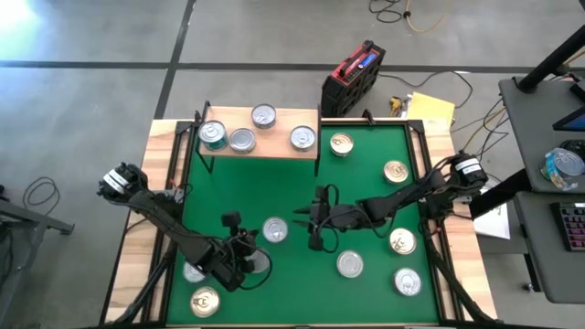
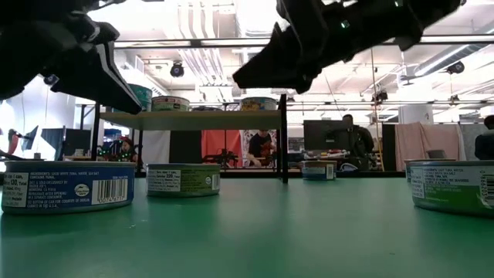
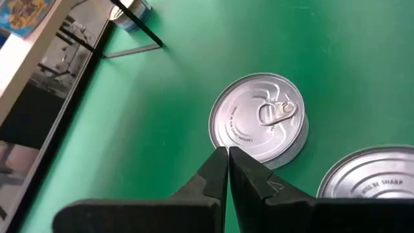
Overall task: Stack canned seafood by type on shelf
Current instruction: Put the center green tuna can on the shelf
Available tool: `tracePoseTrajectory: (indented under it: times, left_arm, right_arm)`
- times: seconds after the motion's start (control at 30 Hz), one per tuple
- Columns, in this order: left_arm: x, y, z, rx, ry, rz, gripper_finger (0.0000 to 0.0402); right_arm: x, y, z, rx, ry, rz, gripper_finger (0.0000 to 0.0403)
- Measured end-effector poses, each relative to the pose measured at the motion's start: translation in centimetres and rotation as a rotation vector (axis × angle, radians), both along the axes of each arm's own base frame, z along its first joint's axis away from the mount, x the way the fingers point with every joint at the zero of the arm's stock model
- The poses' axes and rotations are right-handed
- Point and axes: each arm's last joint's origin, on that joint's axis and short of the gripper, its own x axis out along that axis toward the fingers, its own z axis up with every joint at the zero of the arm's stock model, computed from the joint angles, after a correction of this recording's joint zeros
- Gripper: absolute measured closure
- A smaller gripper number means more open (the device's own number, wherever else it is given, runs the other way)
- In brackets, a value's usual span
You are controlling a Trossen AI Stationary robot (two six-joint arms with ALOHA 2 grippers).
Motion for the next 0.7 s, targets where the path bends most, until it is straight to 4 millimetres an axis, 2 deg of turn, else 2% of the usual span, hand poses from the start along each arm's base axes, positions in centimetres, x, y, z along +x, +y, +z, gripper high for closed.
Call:
tracePoseTrajectory:
  times: [0.27, 0.57, 0.7]
  left_arm:
    - [-0.3, 1.5, 0.2, 0.016, 0.014, 0.013, 0.0401]
    - [-0.5, 3.6, -0.7, 0.033, 0.046, 0.019, 0.0402]
    - [-0.3, 4.0, -1.3, 0.008, 0.042, 0.006, 0.0402]
  right_arm:
    - [-0.5, -1.2, -0.9, -0.007, -0.009, -0.022, 0.0386]
    - [0.3, -2.5, -1.1, -0.01, -0.052, 0.056, 0.039]
    - [1.4, -2.7, -2.9, -0.023, -0.054, 0.124, 0.039]
